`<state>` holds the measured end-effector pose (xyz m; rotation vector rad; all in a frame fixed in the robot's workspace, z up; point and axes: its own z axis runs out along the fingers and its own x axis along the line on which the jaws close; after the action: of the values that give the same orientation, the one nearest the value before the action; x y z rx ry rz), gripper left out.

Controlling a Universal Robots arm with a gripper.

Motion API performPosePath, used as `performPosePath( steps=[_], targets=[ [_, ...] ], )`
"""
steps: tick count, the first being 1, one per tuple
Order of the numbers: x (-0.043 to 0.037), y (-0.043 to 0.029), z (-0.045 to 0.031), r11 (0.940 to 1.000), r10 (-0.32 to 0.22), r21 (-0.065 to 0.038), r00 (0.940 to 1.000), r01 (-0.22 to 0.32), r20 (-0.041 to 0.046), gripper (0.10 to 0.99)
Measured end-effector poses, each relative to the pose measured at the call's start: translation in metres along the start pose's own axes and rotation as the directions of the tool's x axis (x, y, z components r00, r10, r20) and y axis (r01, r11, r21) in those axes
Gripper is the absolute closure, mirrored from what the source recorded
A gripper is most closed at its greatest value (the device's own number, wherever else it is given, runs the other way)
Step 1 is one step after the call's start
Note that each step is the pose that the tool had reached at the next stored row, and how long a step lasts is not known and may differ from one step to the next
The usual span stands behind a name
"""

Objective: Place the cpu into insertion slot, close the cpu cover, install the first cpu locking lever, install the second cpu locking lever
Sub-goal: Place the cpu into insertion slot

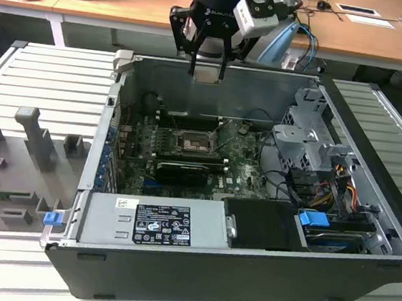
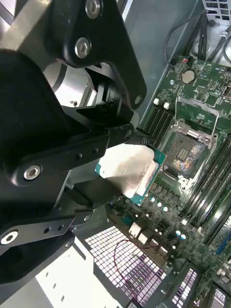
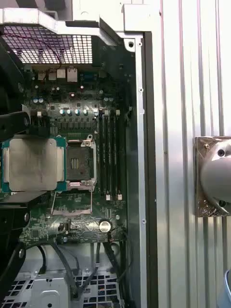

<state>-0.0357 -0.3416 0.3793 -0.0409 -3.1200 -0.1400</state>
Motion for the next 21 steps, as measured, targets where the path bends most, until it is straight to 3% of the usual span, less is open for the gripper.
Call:
performPosePath(
  steps=[2, 8, 21],
  targets=[
    [0.0000, -0.0002, 0.0019, 0.9991, 0.042, -0.001, 0.9991, -0.042, 0.0031, 0.561],
    [-0.0002, -0.0008, 0.0055, 0.9988, 0.048, 0.001, 0.9988, -0.048, 0.0017, 0.561],
    [-0.0002, -0.0009, 0.0071, 0.9911, 0.133, -0.001, 0.9910, -0.133, 0.0093, 0.561]
  ],
)
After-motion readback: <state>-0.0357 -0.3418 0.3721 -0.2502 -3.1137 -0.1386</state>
